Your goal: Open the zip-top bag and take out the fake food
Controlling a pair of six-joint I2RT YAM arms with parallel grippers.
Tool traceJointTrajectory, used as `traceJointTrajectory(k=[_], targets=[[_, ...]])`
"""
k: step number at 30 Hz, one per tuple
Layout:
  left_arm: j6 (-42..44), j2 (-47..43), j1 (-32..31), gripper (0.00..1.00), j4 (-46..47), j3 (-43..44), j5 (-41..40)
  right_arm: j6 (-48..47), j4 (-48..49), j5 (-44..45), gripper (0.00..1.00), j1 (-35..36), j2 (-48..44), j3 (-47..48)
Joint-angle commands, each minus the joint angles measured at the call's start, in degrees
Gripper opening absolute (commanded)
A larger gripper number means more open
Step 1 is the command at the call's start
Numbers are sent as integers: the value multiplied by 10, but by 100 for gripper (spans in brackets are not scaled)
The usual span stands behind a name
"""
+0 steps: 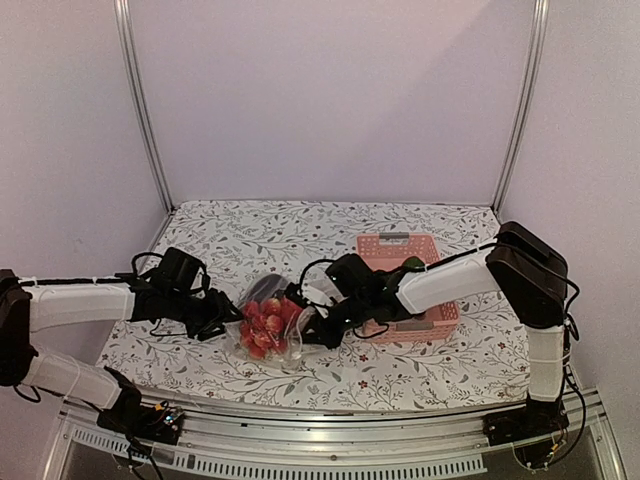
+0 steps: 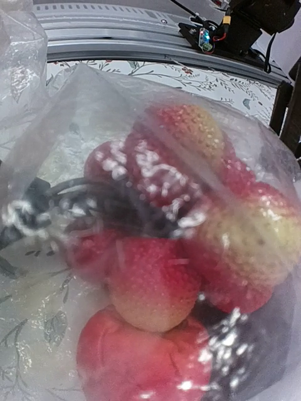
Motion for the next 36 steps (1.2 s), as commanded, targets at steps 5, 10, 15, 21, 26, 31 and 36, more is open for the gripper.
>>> traceJointTrajectory(k=[5, 10, 15, 21, 26, 31, 36], targets=[[16, 35, 11, 8, 44, 27, 4, 11, 0, -13, 0, -11, -21, 2], [17, 36, 23, 0, 1, 42, -32, 7, -17, -6, 0, -13, -32, 10], [13, 28, 36, 0, -45, 57, -78, 5, -30, 9, 0, -17, -55, 0], [6, 28, 52, 0, -81, 62, -107, 2, -67, 25, 0, -19, -95, -10], [-2, 27, 62, 0, -86, 64, -117, 1, -97, 28, 0, -24, -132, -20], [-2, 35, 69, 0, -95, 70, -121, -8, -127, 28, 0, -27, -185, -33], [1, 42, 77, 0, -87, 70, -114, -11, -161, 29, 0, -37, -227, -49]])
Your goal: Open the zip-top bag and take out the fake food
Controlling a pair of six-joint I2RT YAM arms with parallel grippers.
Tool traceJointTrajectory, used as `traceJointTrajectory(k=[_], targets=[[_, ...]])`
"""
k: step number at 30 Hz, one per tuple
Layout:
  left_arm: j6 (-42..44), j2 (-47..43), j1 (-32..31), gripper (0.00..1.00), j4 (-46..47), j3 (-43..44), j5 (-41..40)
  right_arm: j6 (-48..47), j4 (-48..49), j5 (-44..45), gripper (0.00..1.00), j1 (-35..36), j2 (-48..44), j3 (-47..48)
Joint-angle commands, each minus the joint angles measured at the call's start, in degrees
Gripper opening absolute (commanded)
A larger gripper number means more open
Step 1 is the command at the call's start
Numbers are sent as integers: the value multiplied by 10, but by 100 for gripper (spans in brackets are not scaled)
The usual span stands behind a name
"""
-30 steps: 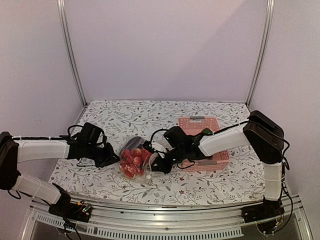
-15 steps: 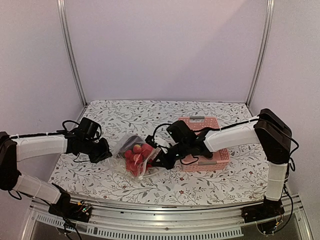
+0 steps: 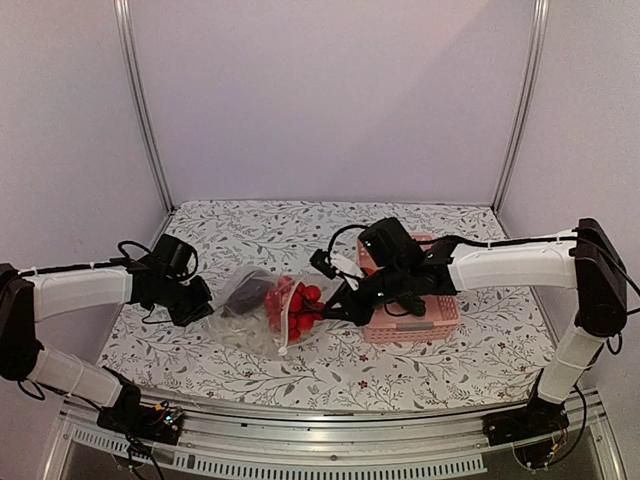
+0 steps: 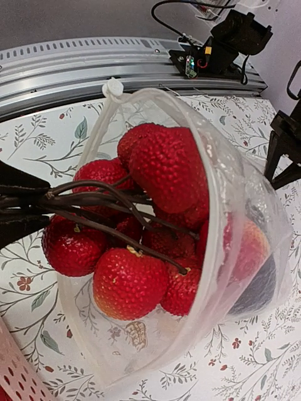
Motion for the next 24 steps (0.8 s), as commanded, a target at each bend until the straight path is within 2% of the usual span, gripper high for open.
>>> traceJointTrajectory(k=[1, 10, 19, 24], targets=[[1, 12, 13, 0, -9, 16, -5, -9, -27, 2, 0, -13, -55, -21], [15, 27, 19, 0, -19, 28, -2, -4, -55, 4, 0, -39, -154, -38], [23, 36, 22, 0, -18, 36, 5, 9, -61, -7, 0, -134, -206, -28], [23, 37, 23, 0, -17, 37, 9, 19, -51, 35, 0, -192, -201, -25]])
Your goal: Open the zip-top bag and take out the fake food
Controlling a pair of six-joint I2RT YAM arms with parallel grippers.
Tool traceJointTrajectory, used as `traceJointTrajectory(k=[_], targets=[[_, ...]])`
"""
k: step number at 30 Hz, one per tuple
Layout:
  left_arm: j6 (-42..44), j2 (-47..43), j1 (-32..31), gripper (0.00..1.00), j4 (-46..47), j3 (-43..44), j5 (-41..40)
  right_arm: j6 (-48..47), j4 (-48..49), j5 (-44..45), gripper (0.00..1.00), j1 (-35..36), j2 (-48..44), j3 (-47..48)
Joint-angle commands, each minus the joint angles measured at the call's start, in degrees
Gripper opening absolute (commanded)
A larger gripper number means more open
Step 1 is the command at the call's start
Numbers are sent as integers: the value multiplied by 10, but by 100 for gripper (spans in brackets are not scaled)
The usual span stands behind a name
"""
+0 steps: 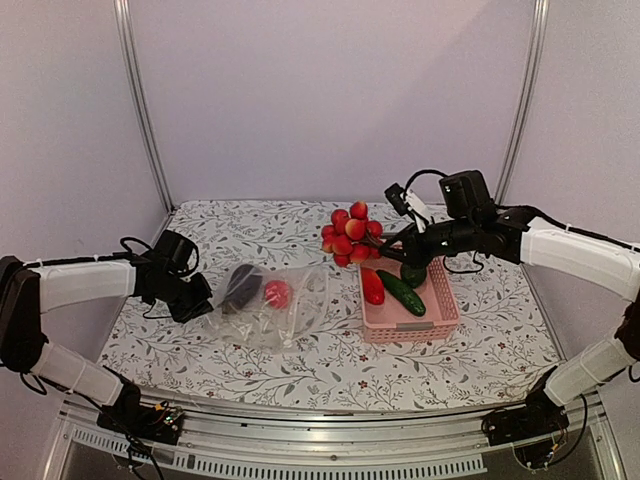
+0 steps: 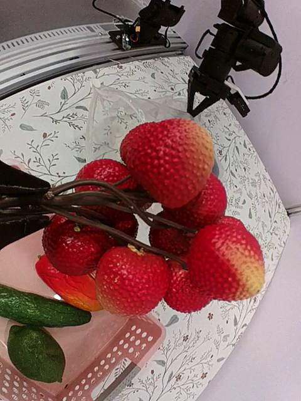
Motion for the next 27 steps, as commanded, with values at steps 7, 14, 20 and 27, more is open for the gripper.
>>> traceJointTrajectory(k=[7, 14, 20, 27], targets=[[8, 16, 9, 0, -1, 21, 9, 35, 19, 26, 0, -116, 27, 13], [11, 26, 9, 0, 1, 28, 14, 36, 36, 0, 0, -138, 54, -36], [15, 33, 9, 0, 2, 32, 20, 44, 66, -22, 0, -138, 85, -74], [12, 36, 9, 0, 10, 27, 26, 59, 61, -30, 30, -137, 116, -69]])
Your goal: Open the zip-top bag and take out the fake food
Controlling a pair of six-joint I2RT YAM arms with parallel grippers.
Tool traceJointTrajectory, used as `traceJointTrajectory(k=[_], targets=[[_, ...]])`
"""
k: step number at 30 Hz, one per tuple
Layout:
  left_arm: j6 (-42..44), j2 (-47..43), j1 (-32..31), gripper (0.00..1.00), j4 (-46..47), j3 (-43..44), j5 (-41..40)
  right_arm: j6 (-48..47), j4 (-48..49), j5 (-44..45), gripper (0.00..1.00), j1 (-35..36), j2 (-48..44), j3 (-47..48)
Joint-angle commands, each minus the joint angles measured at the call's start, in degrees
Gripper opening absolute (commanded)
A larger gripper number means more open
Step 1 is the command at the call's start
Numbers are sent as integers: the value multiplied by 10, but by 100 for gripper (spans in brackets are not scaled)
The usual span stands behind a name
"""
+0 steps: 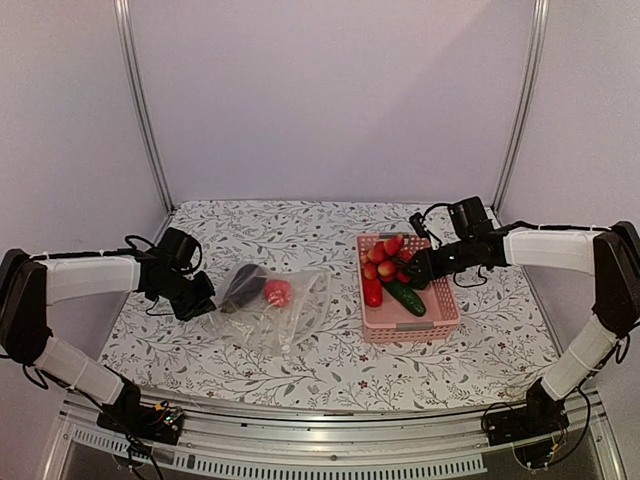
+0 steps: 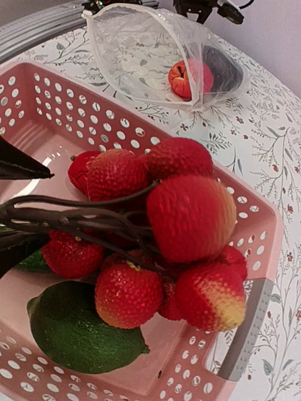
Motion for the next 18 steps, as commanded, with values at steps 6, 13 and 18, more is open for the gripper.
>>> traceJointTrajectory(k=[6, 13, 18], targets=[[5, 9, 7, 0, 14, 12, 18, 6, 0, 3, 47, 0, -13, 12], [8, 1, 7, 0, 1, 17, 25, -9, 1, -31, 49, 6, -58, 30], [5, -4, 8, 0, 0, 8, 31, -13, 25, -61, 43, 62, -63, 23]])
